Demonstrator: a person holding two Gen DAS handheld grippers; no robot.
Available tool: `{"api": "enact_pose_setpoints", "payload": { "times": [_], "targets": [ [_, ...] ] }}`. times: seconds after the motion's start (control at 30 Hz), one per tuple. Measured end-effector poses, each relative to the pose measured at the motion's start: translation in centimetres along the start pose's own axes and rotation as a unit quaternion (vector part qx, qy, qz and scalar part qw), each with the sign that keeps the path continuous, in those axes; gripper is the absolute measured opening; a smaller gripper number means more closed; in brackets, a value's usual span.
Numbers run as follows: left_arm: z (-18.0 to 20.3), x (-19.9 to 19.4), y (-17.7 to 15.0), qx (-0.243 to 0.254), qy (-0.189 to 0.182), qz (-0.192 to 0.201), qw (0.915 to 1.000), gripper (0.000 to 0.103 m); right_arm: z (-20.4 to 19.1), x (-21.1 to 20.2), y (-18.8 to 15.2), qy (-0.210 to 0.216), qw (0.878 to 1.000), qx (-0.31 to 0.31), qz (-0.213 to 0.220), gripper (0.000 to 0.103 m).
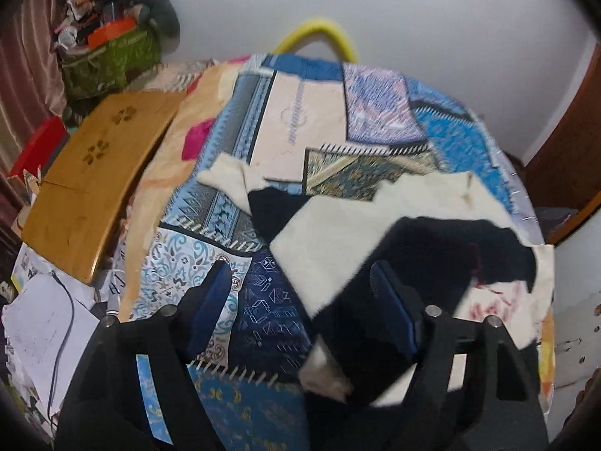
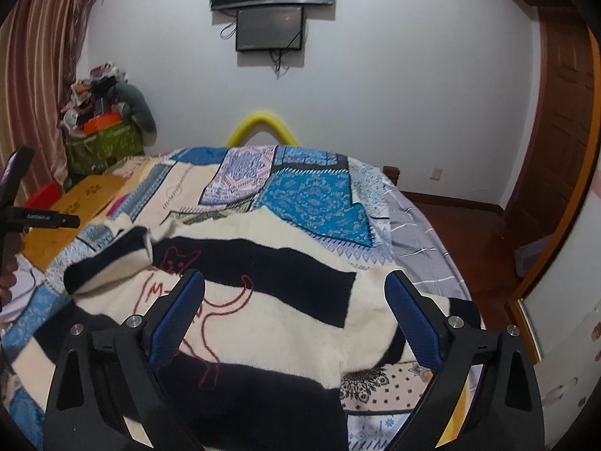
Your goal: Fold small clothes
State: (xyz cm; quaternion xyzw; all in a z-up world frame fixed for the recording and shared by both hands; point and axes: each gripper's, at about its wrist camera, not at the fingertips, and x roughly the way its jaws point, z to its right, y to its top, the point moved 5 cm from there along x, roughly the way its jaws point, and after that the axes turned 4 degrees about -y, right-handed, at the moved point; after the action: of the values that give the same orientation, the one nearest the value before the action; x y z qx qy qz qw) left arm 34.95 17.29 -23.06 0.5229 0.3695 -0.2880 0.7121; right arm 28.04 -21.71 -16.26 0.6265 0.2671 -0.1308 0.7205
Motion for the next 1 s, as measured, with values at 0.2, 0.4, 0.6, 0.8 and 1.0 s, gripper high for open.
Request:
{"api": "enact_pose_setpoints", "payload": {
  "times": [0.2, 0.4, 0.6, 0.8, 1.0],
  "targets": [
    [-1.9, 5.3, 0.3, -0.043, -0.016, -0.059, 0.9972, 0.065, -0.7, 2.8, -0.5, 0.024, 0.999, -0.009, -0.023, 0.085],
    [-3.8, 9.3, 0.0, -0.093, -0.027, -0.102, 0.99, 0.053, -1.2, 4.3, -1.3, 0.04, 0.998, -0.01, -0.042, 0.081],
    [-4.3, 10.8, -0.3, -0.134, -0.068, -0.115, 0.9819, 0.039, -1.1, 5.3, -1.7, 0.052, 0.997, -0.005, -0.055, 0.081],
    [-3.9, 11.1, 0.0, -0.141, -0.09, -0.112, 0.9795, 0.021, -1.4, 6.1, -2.2, 0.05, 0.996, -0.014, -0.072, 0.081],
    [-3.2, 9.3, 0.8, -0.097, -0.069, -0.092, 0.9887, 0.006, -1.5, 6.6, -2.4, 0.056, 0.995, -0.012, -0.087, 0.081]
  ]
}}
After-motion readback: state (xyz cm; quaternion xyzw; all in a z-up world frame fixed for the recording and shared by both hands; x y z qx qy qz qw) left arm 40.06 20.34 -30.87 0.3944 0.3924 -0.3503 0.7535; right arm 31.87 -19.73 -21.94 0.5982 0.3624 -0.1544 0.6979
